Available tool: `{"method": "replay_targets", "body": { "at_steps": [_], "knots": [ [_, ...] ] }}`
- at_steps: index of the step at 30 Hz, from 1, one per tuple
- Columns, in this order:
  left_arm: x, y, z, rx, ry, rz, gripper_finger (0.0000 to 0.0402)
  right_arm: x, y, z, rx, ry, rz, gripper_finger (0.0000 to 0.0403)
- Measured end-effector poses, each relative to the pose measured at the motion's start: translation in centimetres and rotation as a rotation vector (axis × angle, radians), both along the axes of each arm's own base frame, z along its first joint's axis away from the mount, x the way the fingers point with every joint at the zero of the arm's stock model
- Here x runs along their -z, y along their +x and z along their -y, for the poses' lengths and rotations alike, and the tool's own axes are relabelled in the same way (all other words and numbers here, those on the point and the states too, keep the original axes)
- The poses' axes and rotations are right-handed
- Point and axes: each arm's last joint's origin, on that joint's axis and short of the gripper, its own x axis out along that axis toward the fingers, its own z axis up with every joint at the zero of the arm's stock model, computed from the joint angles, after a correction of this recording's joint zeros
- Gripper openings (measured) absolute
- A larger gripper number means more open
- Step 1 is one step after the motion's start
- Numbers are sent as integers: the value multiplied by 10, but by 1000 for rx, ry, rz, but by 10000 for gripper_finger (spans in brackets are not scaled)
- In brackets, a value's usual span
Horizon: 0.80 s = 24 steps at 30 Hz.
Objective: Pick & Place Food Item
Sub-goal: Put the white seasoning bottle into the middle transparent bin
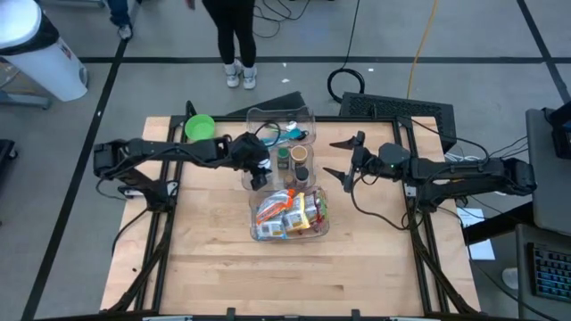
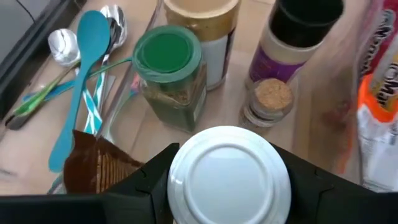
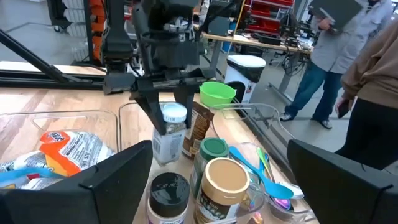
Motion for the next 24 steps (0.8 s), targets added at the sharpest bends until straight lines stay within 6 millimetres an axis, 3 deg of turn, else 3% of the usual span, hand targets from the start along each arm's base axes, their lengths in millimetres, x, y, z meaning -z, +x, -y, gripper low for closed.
{"method": "replay_targets", "body": {
  "at_steps": [12, 24],
  "knots": [
    [31, 19, -5, -8, -14, -29, 201, 0, 0, 0, 0, -3, 0, 363],
    [32, 21, -6, -6, -12, -23, 201, 0, 0, 0, 0, -3, -1, 363]
  ]
}}
